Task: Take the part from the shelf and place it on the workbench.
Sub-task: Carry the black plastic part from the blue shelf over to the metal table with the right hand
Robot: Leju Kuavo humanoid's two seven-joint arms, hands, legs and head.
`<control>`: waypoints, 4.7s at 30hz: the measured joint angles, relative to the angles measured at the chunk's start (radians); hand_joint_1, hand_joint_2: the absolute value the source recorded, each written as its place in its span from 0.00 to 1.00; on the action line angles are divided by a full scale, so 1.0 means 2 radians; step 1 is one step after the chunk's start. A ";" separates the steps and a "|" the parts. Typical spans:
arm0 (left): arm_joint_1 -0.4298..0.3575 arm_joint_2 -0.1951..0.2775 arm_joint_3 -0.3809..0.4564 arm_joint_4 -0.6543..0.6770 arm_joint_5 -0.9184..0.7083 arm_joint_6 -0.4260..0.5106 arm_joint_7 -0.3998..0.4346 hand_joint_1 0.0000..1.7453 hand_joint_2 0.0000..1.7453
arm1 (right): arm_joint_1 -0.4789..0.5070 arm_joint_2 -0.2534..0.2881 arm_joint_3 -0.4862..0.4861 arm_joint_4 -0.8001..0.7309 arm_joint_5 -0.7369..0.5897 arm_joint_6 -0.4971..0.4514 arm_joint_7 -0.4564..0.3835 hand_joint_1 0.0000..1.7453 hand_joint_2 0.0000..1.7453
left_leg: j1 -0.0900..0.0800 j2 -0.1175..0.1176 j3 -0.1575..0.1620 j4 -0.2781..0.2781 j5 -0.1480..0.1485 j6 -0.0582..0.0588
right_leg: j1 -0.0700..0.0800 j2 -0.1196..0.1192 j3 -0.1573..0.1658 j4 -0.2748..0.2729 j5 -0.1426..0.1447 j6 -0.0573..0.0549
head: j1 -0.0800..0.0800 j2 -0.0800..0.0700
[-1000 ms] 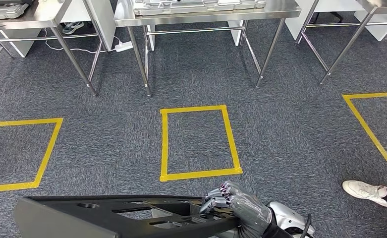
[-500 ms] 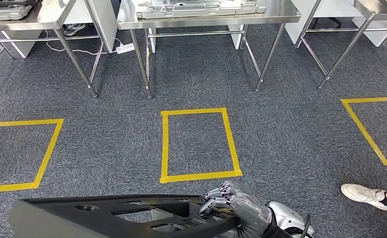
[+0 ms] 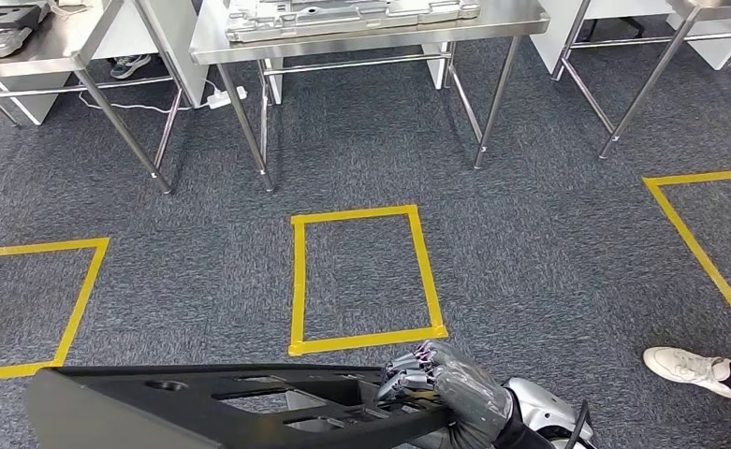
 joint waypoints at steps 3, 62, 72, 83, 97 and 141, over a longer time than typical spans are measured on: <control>0.003 0.000 0.000 0.000 0.000 0.000 0.000 0.00 1.00 | 0.001 0.000 0.000 0.000 0.001 -0.001 0.000 1.00 1.00 | -0.010 -0.004 -0.042 0.042 0.016 0.011 | 0.007 0.006 0.012 0.000 -0.008 -0.005 | 0.000 0.000; 0.004 0.002 0.001 0.000 0.008 0.002 -0.003 0.00 1.00 | 0.020 -0.011 0.000 0.000 0.007 -0.004 0.024 1.00 1.00 | -0.020 -0.008 -0.017 0.007 0.006 0.018 | 0.012 0.004 0.002 -0.003 0.001 -0.010 | 0.000 0.000; 0.005 0.002 0.004 0.000 0.010 0.002 -0.002 0.00 1.00 | 0.029 -0.015 -0.001 -0.004 0.007 -0.007 0.033 1.00 1.00 | -0.024 -0.010 0.001 -0.091 0.075 0.030 | 0.014 0.006 0.025 -0.007 -0.020 0.005 | 0.000 0.000; 0.005 0.002 0.006 0.000 0.017 0.005 -0.002 0.00 1.00 | 0.029 -0.016 0.000 -0.007 -0.004 -0.003 0.048 1.00 1.00 | -0.020 -0.010 0.029 -0.099 0.055 0.039 | 0.015 0.004 -0.040 0.044 0.009 0.009 | 0.000 0.000; 0.006 0.002 0.013 0.000 0.017 0.006 0.001 0.00 1.00 | 0.018 -0.018 0.000 -0.007 -0.020 0.010 0.033 1.00 1.00 | -0.019 -0.010 -0.042 0.008 0.045 0.019 | 0.013 0.005 0.023 -0.007 -0.012 -0.010 | -0.001 0.000; 0.005 0.001 0.012 0.000 0.009 0.001 0.001 0.00 1.00 | 0.044 -0.052 -0.032 -0.032 -0.020 0.004 0.032 1.00 1.00 | -0.018 -0.010 0.012 -0.093 0.058 0.045 | 0.014 0.005 -0.060 0.133 -0.067 0.010 | 0.000 0.000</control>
